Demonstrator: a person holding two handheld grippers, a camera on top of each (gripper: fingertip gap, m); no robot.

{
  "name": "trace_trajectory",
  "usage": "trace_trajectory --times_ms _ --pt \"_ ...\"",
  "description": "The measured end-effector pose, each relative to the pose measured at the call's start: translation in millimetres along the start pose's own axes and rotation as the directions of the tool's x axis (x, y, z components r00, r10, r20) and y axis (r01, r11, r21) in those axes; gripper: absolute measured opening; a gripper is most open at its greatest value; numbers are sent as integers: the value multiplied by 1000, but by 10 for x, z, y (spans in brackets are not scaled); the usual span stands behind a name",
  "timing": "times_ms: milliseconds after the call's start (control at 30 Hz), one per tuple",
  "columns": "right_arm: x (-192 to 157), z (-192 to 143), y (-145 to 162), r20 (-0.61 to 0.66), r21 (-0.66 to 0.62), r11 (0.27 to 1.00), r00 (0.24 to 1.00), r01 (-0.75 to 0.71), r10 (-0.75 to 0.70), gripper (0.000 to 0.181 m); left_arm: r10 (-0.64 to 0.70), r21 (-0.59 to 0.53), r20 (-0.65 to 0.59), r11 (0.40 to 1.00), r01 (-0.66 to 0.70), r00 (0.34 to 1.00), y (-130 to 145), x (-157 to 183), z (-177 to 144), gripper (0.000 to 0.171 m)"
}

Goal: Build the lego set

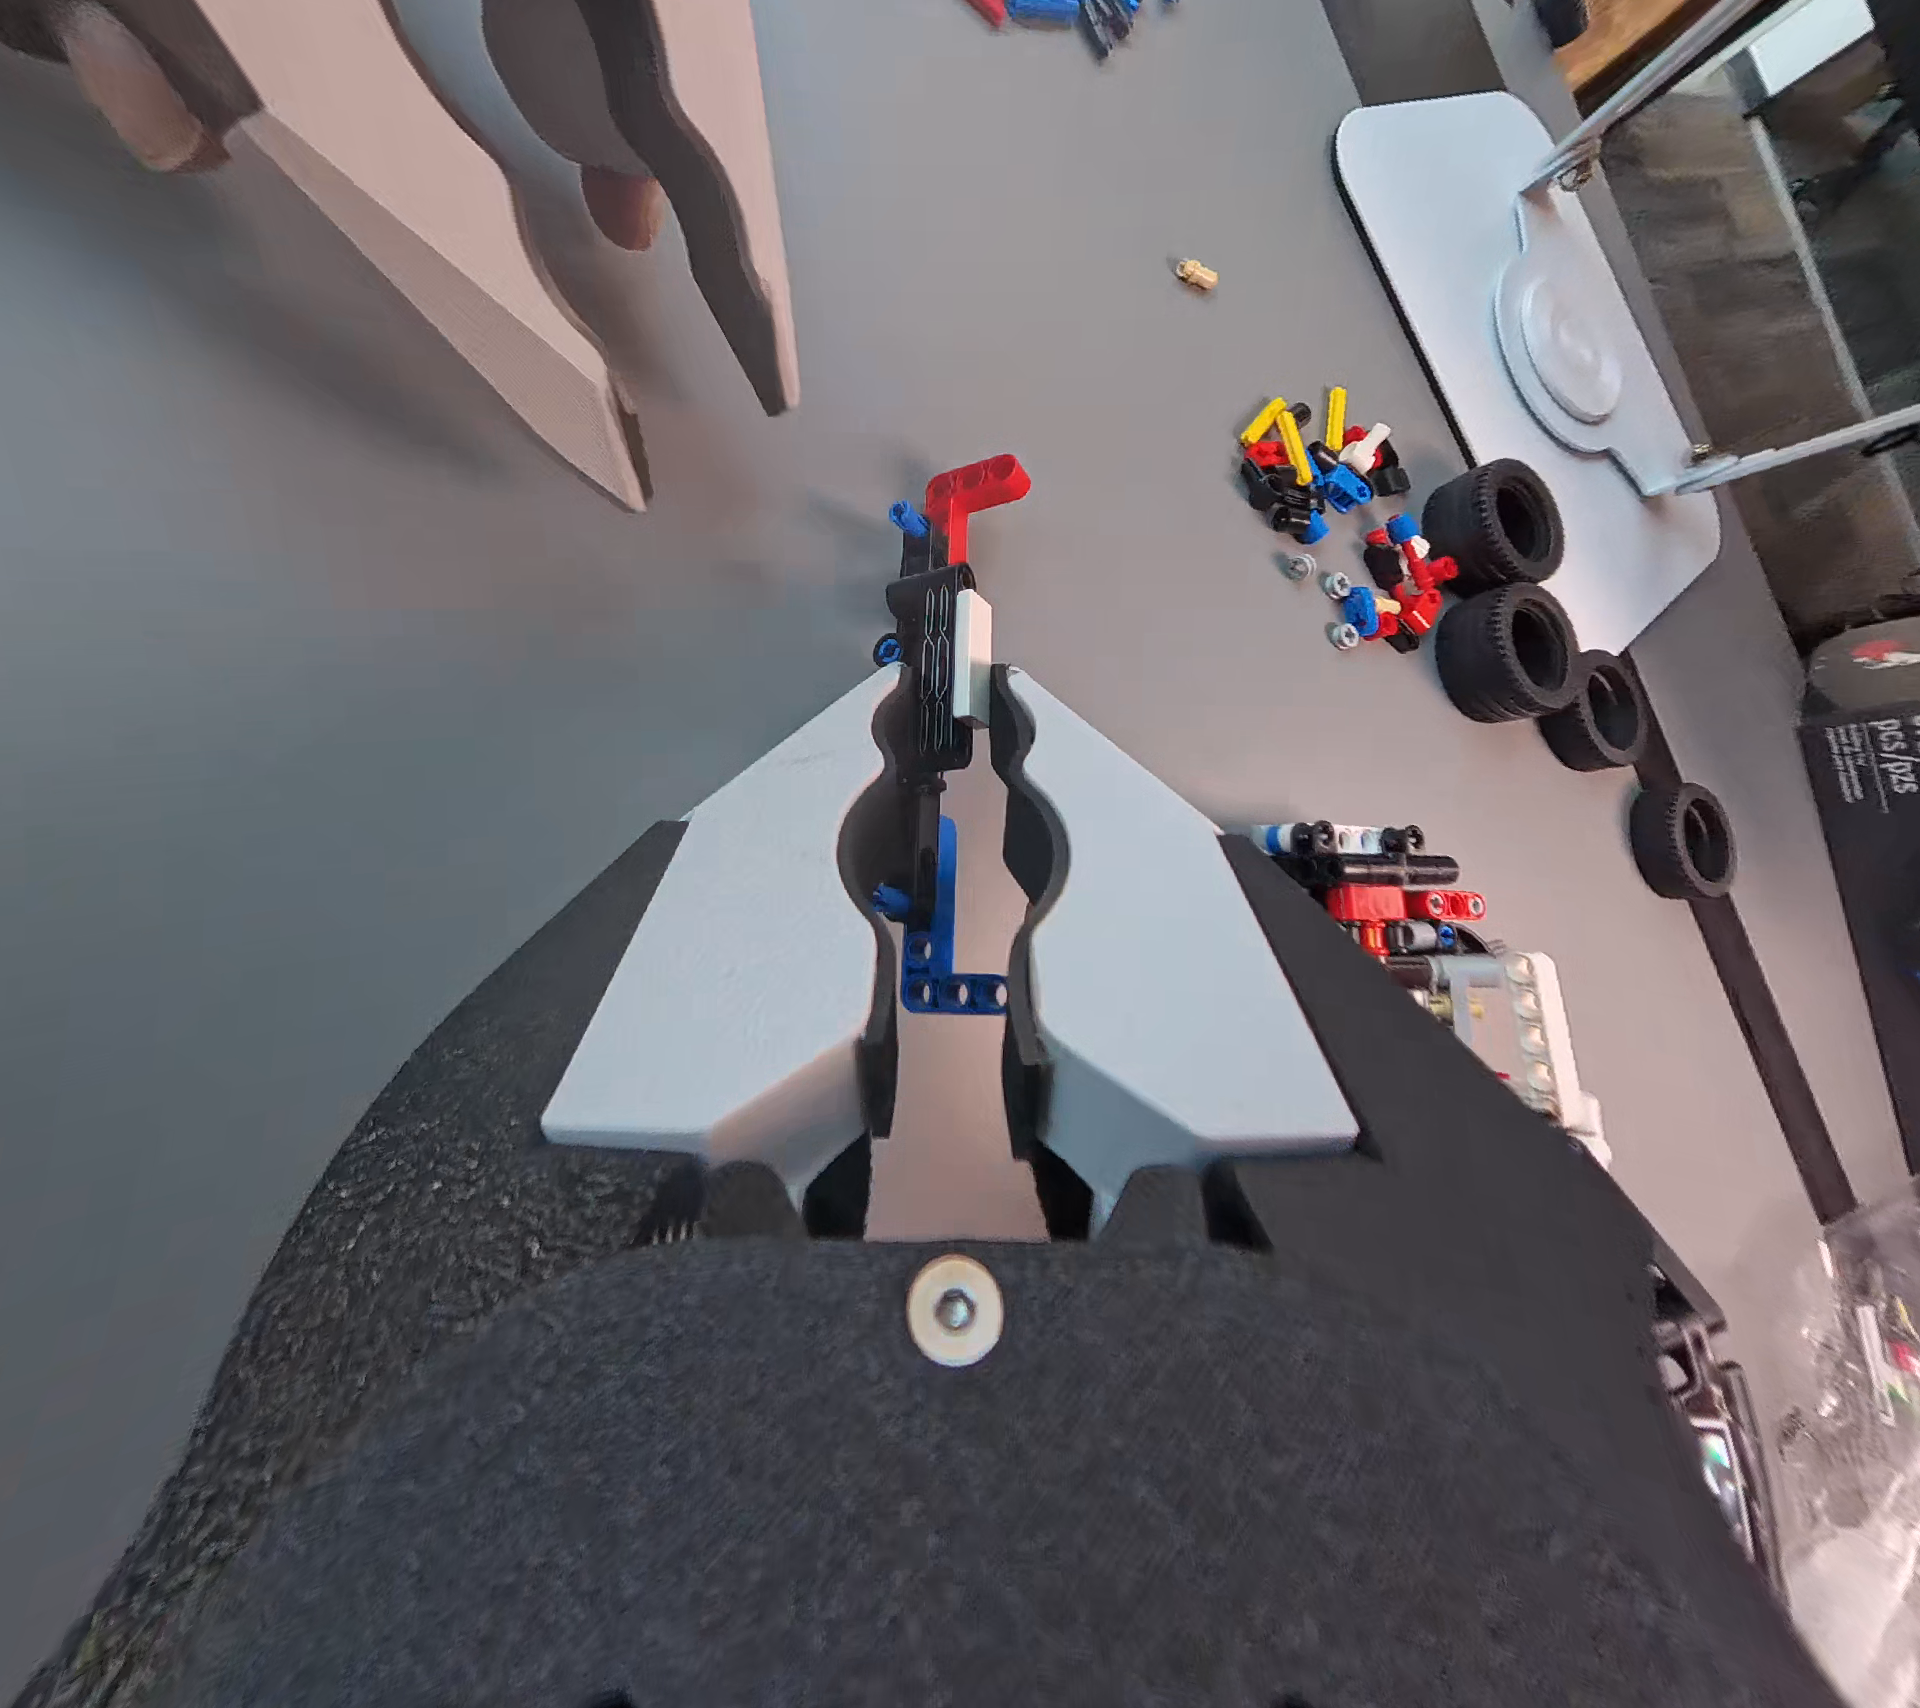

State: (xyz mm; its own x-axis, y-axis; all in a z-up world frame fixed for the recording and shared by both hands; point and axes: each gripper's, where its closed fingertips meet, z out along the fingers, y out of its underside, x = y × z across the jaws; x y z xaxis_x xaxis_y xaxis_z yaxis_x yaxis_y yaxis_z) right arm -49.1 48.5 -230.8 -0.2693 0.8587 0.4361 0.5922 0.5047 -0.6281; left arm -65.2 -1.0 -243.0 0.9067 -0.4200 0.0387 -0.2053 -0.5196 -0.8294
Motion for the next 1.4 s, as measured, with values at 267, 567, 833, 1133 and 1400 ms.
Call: trace_trajectory --times_ms 267,567,833,1133,1400 --pt "-291 -240 -349 283 122 976 949 -180 140 38 63 -49 23 997 -61 998 54 54 43 30" --pt "972 -971 674 87 -167 974 981 -154 171 103 -65 -7 48 998 65 997 -123 108 141 71" --pt "1014 -600 1280 245 -488 873 959 -3 140 112 -23 -92 82 995 30 996 -169 159 465 47" --pt "642 -525 1071 582 -295 788 756 540 -300 101 316 -79 -123 942 -327 941 -15 436 242 30" --pt "399 -697 1065 641 -105 227 240 968 -729 101 379 -19 -343 912 -410 859 189 874 -12 30"
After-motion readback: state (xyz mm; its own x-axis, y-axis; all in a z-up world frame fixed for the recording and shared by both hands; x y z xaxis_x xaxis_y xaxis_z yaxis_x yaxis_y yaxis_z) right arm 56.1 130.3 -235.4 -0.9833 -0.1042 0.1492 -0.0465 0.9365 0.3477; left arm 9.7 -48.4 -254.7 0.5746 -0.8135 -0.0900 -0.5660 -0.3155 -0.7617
